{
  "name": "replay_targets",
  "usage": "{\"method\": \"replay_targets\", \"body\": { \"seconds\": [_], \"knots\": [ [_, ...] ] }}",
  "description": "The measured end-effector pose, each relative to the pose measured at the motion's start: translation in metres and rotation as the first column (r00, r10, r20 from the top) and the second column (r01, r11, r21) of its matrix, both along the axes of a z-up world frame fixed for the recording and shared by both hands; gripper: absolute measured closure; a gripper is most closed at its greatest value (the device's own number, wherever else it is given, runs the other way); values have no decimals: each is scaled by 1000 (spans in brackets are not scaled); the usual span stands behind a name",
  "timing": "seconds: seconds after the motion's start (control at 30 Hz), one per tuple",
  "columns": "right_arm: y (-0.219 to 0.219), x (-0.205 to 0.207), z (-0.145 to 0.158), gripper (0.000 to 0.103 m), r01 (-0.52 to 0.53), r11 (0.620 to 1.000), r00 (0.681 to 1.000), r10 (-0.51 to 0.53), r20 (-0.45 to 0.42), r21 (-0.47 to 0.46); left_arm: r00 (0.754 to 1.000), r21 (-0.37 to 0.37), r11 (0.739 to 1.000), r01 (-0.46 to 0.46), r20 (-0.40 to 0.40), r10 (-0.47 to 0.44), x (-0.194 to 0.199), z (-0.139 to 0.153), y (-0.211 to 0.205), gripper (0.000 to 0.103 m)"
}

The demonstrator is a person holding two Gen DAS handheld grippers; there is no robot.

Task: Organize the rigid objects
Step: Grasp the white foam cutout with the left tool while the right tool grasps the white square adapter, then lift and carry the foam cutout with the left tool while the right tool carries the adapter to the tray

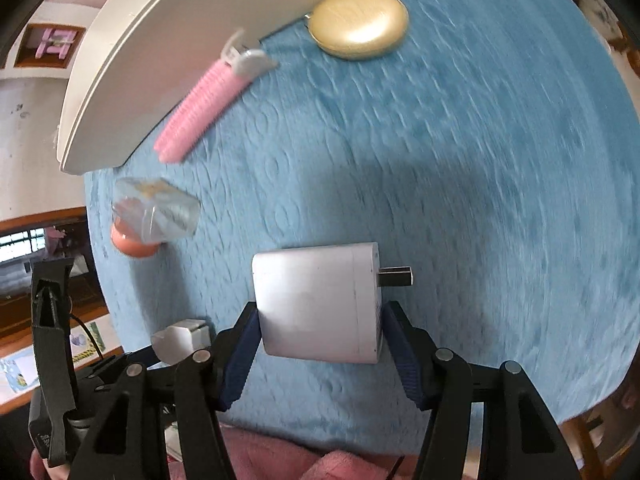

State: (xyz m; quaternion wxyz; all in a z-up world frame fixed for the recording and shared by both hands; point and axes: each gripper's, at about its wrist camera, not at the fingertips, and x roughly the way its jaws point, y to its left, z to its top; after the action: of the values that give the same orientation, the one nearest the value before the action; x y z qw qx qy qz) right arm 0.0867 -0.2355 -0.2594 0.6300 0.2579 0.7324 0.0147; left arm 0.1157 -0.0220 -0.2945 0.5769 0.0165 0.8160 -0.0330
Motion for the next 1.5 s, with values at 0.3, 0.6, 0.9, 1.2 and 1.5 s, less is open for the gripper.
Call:
{"method": "replay_targets", "body": {
  "seconds": [0.3,0.6,0.9,1.2,1.5],
  "knots": [
    [2,-31,13,43,59,998,998,-60,14,27,998,-6,1000,-22,63,22,-41,26,30,19],
    [6,-53,29,45,83,995,994,-87,72,52,987,-12,1000,0,160,2,-79,80,63,19],
    [6,-55,61,45,94,987,980,-114,160,128,961,-8,999,33,276,-30,-68,139,73,19],
    [0,-24,100,45,101,975,953,-151,262,196,901,13,998,61,429,-60,-18,197,31,19],
    [-9,28,138,45,94,983,912,-147,382,155,838,16,995,101,538,-94,36,225,23,19]
  ]
}}
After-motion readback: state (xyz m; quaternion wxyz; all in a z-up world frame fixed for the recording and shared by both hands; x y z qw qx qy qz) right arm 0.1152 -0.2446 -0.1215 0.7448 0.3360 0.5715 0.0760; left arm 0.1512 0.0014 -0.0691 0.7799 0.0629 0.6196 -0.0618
